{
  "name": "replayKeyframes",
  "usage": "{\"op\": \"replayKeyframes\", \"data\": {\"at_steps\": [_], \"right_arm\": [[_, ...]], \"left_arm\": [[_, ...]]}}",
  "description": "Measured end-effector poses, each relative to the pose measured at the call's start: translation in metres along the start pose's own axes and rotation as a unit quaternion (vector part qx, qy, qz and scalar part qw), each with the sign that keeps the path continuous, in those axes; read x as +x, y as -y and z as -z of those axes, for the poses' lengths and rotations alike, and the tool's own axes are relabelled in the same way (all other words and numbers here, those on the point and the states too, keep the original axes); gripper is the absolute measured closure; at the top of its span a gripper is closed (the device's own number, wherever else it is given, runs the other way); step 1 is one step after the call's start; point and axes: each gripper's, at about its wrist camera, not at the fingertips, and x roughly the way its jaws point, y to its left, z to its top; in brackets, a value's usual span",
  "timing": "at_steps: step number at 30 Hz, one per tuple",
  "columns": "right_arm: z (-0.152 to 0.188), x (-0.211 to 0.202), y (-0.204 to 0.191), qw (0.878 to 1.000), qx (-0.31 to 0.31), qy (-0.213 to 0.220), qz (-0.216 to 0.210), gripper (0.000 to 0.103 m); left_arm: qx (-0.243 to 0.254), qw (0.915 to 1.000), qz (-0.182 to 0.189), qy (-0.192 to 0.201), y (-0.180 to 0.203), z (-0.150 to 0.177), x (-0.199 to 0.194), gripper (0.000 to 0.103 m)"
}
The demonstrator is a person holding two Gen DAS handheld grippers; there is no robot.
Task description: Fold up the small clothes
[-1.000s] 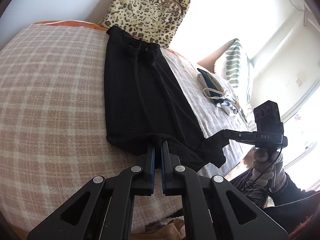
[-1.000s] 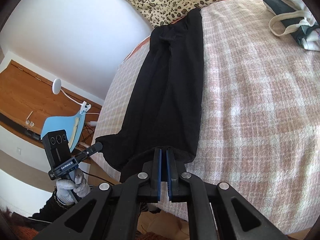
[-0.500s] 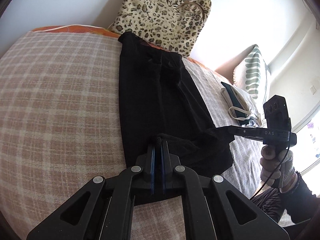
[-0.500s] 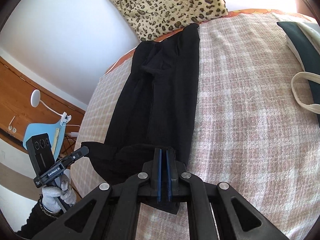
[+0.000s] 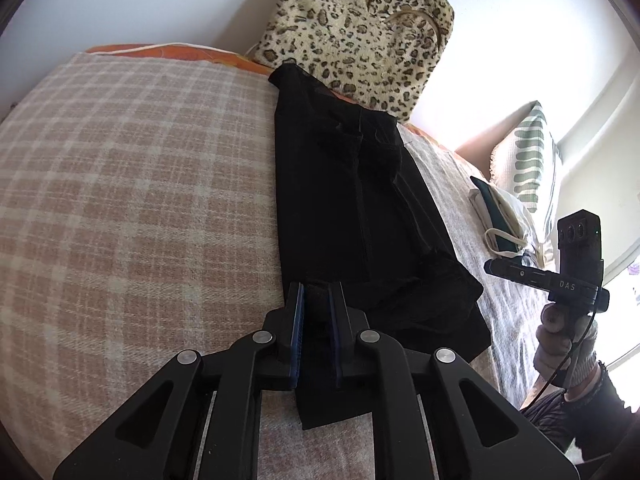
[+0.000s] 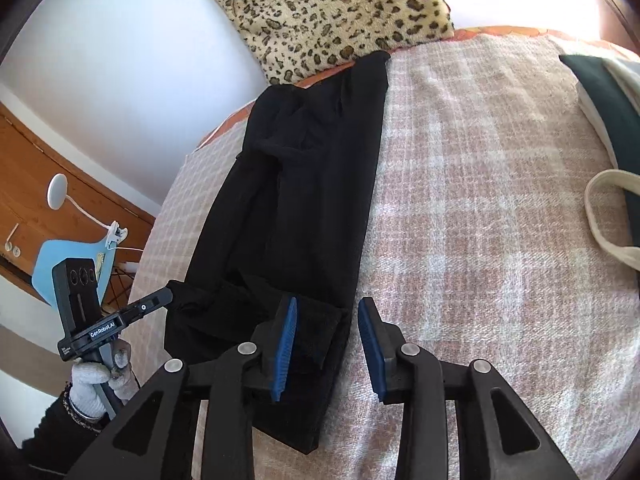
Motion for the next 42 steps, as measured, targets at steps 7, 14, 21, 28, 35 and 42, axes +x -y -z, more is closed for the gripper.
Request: {"op": "replayKeyframes", "data": {"at_steps": [7, 14, 21, 28, 35, 42], "right_arm": [[0.028, 0.003, -0.038, 0.994, -0.107, -0.031, -0.024, 0.079], [0.049, 0.036, -0.054, 0.985, -0.154, -0.079, -0.013, 0.083], [0.039, 0.046, -0.052, 0.984, -0.158, -0.078, -0.005, 0.083], [0.014, 0.05, -0.038, 0.991, -0.125, -0.055, 0.005, 0.083], [-0.014, 0.051, -0.022, 0.994, -0.092, -0.026, 0.043, 0.082], [-0.019, 0.046, -0.02, 0.991, -0.108, -0.01, 0.081, 0.067]], "left_arm": [[0.056, 0.9967, 0.053, -0.025, 0.025, 0.021, -0.011, 0.093], [0.065, 0.9937, 0.053, -0.074, 0.035, 0.03, 0.017, 0.093], [0.06, 0.9943, 0.032, -0.081, 0.034, 0.018, 0.032, 0.093], [0.051, 0.9969, 0.02, -0.055, 0.029, -0.011, 0.038, 0.093], [0.049, 0.9981, -0.016, -0.035, 0.02, -0.032, 0.048, 0.093], [0.035, 0.9983, -0.04, -0.023, 0.003, -0.035, 0.04, 0.091]]}}
